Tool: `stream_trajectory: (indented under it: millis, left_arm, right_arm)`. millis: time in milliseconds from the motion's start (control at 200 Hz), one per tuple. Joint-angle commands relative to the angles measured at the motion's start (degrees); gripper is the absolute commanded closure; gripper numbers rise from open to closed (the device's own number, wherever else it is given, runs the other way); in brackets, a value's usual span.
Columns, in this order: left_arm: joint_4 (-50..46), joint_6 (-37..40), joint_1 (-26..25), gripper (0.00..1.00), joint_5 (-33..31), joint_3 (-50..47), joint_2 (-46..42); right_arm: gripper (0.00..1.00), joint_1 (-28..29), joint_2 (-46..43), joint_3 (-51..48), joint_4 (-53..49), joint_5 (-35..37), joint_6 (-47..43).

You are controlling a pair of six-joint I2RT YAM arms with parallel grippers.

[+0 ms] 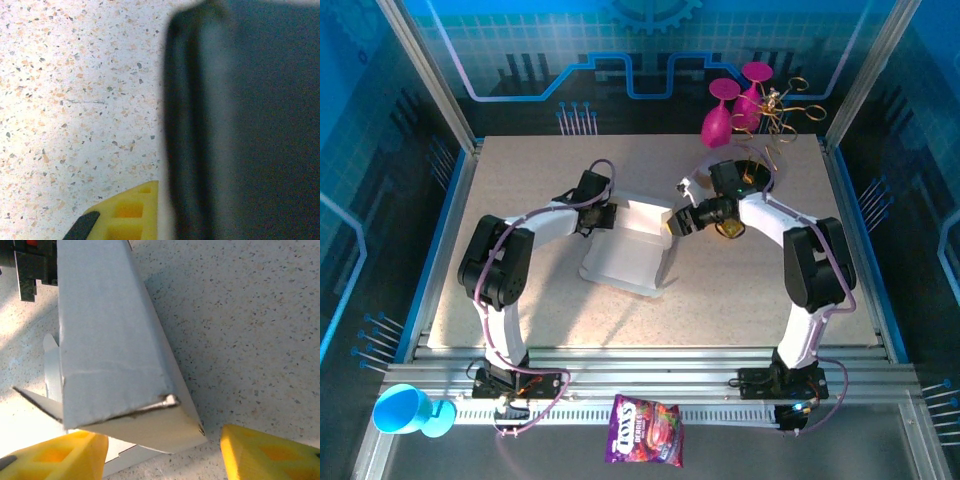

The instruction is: Fold the paper box

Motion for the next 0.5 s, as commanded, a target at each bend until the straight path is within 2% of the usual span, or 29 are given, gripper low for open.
stream_trajectory:
  millis: [0, 225, 495]
  left_arm:
    - [-3.97, 1.81, -0.25, 1.00, 6.16, 0.77, 3.27]
    - [-4.36, 2.36, -0.08, 1.00, 7.22, 1.67, 3.93]
    - [-5.55, 1.71, 0.44, 1.00, 7.49, 2.71, 4.58]
  right_arm:
    - [0.38, 1.00, 2.60, 2.85, -1.69, -2.19, -1.19]
    - [0.40, 1.41, 4.71, 6.10, -3.02, -2.78, -1.67]
    - [0.55, 1.65, 3.46, 4.09, -0.01, -0.72, 0.67]
